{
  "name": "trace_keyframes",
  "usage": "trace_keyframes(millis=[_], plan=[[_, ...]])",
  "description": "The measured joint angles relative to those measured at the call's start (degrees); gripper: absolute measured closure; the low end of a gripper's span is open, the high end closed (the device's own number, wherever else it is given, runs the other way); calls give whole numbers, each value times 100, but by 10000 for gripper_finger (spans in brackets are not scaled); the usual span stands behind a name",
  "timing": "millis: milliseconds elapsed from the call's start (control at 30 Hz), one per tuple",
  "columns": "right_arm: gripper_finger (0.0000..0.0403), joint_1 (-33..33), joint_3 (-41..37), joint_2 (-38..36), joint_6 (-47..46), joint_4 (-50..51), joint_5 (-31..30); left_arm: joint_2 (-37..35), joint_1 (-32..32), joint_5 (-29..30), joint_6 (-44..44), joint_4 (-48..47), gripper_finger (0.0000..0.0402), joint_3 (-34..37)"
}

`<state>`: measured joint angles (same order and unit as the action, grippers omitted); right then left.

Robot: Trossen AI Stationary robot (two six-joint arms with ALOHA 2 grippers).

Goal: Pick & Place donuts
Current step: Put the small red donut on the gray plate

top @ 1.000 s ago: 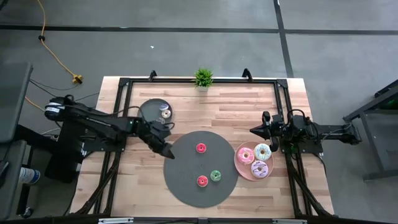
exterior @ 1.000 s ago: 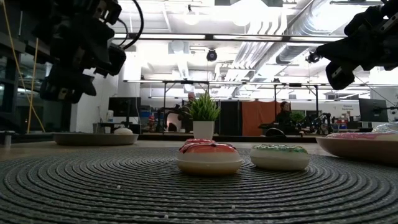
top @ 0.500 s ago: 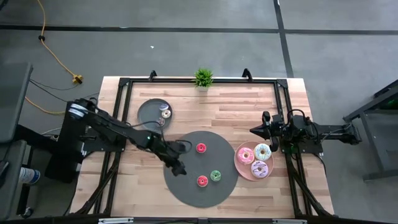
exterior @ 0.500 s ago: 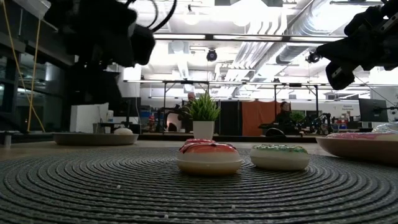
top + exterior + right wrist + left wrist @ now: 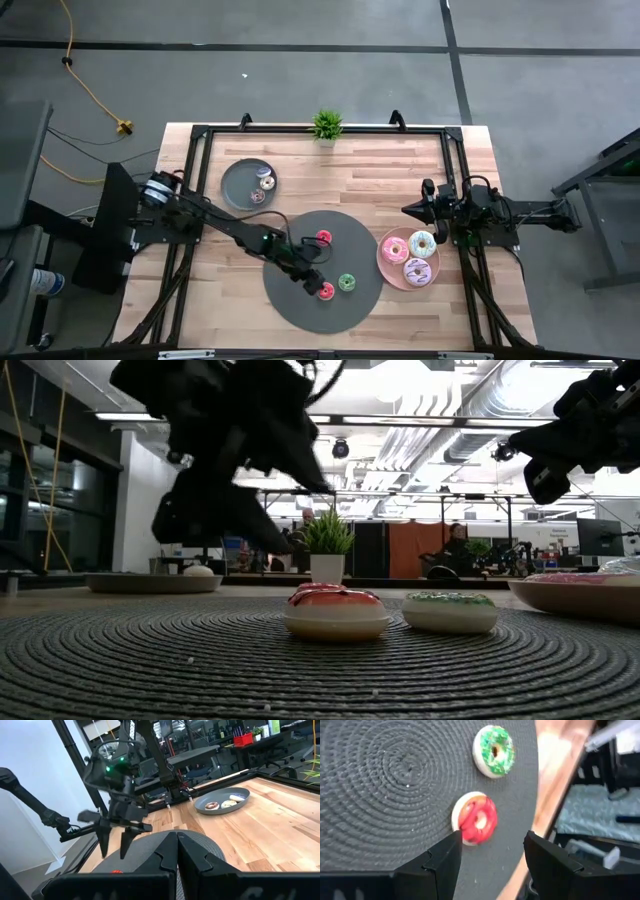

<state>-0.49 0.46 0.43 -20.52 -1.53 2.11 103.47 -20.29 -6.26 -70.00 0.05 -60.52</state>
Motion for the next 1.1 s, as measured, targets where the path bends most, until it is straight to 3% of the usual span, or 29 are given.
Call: trace_keyframes(millis=[300,1100], plan=[[402,0,1,38,-1,-1,0,448,3,164,-403,-352,197,-431],[402,0,-1,39,-1,1,0,456,-77,435,-74,-769,197,-436]])
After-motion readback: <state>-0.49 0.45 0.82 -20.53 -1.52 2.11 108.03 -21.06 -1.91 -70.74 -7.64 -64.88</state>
